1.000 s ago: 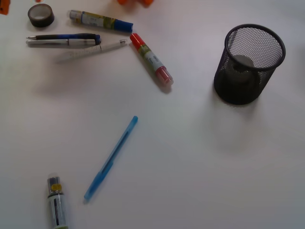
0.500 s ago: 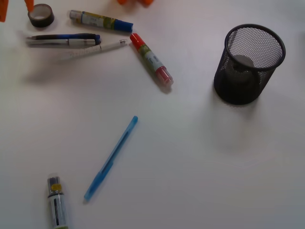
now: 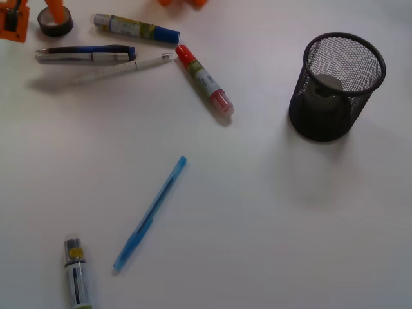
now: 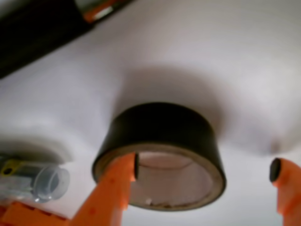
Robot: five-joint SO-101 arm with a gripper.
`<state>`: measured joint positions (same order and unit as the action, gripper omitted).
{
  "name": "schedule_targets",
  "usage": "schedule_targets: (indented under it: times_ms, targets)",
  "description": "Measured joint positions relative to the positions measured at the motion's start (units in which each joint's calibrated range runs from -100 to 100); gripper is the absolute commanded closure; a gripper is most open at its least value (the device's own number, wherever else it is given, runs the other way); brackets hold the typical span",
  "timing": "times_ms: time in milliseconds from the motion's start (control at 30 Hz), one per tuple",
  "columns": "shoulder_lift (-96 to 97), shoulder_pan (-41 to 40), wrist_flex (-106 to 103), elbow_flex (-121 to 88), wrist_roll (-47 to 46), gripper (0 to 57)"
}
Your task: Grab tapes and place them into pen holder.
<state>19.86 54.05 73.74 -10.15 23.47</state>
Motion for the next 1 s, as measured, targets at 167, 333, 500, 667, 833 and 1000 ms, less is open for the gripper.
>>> schedule_targets:
  times_ms: [167,333,500,667,833,1000]
  targets:
    - [1.4,0.6,-1.6,-1.7,0.5,41.4]
    - [2.0,0.7,-1.7,-1.6,0.5,57.3]
    - [2.9,0.6,-1.3,-1.9,0.5,57.2]
    - [2.8,0.5,-1.3,-1.9,0.3,57.2]
    - [-3.0,-0.2,2.8,-1.8,-0.8,57.2]
    - [-14.6,-5.8,12.0,9.8,-2.7,57.2]
